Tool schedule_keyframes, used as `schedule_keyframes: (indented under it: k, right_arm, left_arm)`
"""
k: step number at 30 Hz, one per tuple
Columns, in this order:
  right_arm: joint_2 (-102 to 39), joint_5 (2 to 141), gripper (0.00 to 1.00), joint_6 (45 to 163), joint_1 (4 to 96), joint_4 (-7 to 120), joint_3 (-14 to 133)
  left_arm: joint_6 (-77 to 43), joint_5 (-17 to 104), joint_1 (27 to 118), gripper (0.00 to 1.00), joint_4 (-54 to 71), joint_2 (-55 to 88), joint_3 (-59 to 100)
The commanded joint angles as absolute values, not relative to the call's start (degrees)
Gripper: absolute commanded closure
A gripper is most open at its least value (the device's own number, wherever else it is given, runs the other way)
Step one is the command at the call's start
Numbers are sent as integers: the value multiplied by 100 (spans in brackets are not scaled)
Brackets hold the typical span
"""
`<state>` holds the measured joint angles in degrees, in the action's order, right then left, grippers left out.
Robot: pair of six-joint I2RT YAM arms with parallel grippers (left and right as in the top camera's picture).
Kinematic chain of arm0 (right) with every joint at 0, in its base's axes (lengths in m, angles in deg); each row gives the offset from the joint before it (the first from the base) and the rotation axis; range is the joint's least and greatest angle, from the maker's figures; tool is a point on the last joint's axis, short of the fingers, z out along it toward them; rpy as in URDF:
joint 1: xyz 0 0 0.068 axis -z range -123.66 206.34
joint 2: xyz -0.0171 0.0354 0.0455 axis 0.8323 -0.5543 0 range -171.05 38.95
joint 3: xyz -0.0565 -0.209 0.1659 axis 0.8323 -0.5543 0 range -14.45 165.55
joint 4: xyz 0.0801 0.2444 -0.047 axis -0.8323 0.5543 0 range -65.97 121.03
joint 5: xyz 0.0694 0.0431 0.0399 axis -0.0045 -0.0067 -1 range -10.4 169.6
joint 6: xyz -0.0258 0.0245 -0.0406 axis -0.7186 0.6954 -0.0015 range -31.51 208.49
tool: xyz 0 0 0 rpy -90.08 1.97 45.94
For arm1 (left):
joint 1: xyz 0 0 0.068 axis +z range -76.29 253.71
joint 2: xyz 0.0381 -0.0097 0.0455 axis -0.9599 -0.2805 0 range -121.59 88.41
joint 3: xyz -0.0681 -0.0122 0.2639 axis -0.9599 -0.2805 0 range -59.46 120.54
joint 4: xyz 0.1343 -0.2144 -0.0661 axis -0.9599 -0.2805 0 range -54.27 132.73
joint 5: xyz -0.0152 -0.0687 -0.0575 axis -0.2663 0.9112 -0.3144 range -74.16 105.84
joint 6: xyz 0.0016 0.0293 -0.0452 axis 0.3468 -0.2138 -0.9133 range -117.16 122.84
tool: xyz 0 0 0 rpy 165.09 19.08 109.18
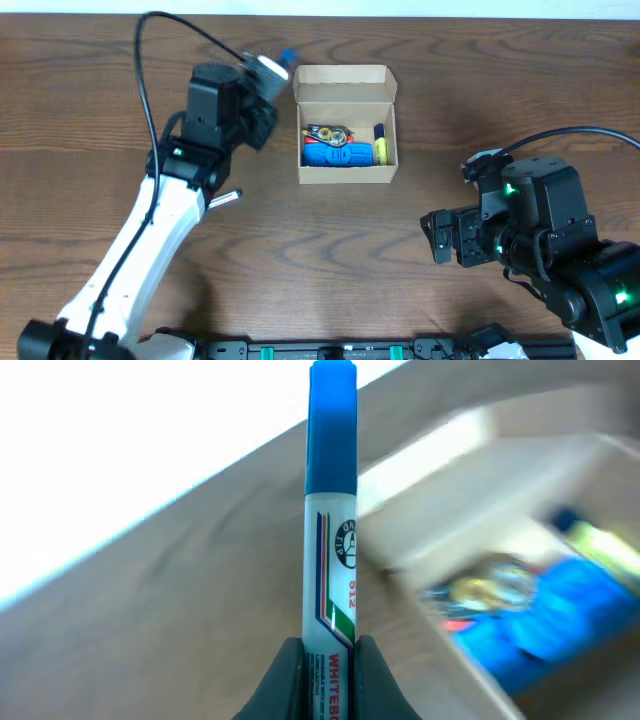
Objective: Pack container
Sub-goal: 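Carry the blue-capped marker with the left gripper into the box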
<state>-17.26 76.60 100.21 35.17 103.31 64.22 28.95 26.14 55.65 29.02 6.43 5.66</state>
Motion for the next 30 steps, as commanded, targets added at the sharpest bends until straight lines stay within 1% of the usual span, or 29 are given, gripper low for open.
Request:
schedule_keyframes:
  k: [1, 7, 14, 20, 29, 30]
  right_arm:
    - [-1721, 7677, 1, 10065, 3464, 10334, 6433]
    - [-1721, 7675, 1, 10063, 3464, 10334, 6433]
    - [-1721, 7677, 1, 10065, 3464, 10334, 6433]
    - [-1721, 7675, 1, 10065, 3464, 10334, 6433]
    - [-1721, 7677, 1, 10063, 3464, 10334, 6433]
    - [-1721, 7677, 1, 10063, 3464, 10334, 6433]
  left_arm:
    - [5017, 4065, 5294, 95, 2683, 551, 595]
    - [6025, 4103, 4714, 95, 2637, 283, 595]
    - [6556, 3574, 4319, 94, 2771, -286, 595]
    - [6606, 3578, 4321, 95, 3256, -686, 597]
    - [6608, 3206, 4336, 94, 3297, -998, 597]
    - [6608, 3169, 4336, 92, 3299, -998, 597]
